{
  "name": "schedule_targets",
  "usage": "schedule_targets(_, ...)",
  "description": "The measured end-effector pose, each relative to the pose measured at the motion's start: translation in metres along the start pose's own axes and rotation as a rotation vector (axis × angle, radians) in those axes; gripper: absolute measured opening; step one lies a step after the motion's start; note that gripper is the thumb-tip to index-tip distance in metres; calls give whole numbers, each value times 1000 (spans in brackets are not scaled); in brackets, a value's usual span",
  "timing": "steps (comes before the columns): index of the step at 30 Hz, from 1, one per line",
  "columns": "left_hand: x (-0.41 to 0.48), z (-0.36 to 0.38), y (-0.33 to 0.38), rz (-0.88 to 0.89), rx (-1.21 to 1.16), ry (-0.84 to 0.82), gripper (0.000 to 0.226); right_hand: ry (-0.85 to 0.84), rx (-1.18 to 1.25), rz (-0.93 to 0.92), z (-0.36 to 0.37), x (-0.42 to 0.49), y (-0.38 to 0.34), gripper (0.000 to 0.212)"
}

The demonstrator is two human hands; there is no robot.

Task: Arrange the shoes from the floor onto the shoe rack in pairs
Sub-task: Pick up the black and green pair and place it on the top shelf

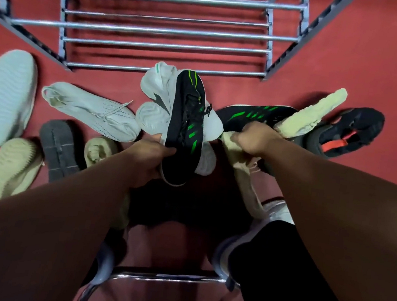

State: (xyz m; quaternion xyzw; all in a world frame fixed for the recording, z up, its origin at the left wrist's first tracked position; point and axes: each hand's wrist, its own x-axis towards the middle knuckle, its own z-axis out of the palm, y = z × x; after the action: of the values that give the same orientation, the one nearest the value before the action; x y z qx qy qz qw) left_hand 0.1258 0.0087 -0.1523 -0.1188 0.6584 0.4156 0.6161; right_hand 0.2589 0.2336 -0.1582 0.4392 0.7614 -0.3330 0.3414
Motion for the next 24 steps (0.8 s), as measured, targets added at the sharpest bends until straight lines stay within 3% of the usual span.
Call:
schedule_targets(3, 6, 0, -2, -44, 47, 92, 20, 101, -55, -21, -1, 13, -10, 35)
schedule_targets(6, 10, 3, -2, -50, 86, 148, 15, 116, -128, 2, -6, 19, -20, 16)
schedule_targets(9, 13, 5, 0, -62, 112, 177, 16, 96, -167, 43, -14, 27, -28, 70)
schedule_targets(12, 15, 4, 3, -88, 116, 189, 16, 16, -178, 63, -20, 35, -33, 94)
schedule_targets(16, 16, 2, 5, -111, 123, 193, 19, -75, -308, 49, -14, 44, -34, 85)
schedule_targets(19, 17, 2, 7, -114, 129, 188, 24, -31, -328, 109, -15, 49, -38, 85)
schedule_targets(24, 16, 1, 7, -106, 129, 173, 24, 10, -662, 38, -17, 44, -40, 56)
